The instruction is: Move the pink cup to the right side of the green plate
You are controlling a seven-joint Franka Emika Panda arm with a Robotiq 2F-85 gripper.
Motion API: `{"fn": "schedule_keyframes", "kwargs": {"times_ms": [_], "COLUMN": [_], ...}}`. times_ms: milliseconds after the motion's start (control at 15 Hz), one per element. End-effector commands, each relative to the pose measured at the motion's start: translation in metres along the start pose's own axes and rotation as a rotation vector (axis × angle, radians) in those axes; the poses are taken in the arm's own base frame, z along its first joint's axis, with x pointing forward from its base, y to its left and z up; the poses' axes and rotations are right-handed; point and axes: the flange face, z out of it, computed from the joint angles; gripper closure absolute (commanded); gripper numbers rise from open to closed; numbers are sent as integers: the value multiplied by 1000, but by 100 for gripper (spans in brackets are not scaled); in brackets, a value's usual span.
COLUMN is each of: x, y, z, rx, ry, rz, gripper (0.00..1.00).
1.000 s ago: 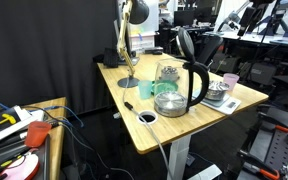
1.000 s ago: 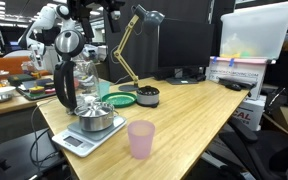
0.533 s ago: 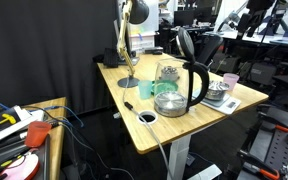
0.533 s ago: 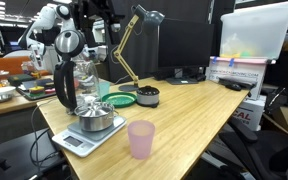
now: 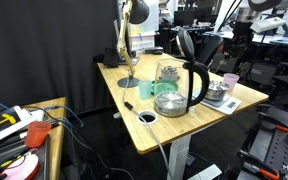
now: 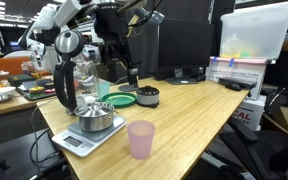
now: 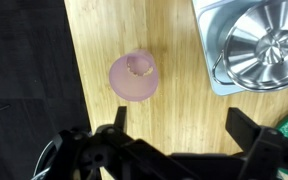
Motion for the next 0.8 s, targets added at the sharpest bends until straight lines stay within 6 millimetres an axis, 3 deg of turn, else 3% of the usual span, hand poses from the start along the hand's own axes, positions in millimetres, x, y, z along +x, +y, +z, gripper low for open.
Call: {"fn": "schedule_keyframes", "kwargs": {"times_ms": [0, 133, 733], "x": [4, 9, 11], "y": [0, 1, 1], "z": [7, 15, 14], "rx": [-4, -10, -11], "ry": [-15, -31, -29], "rz": [2, 2, 3], "gripper": [0, 0, 0]}}
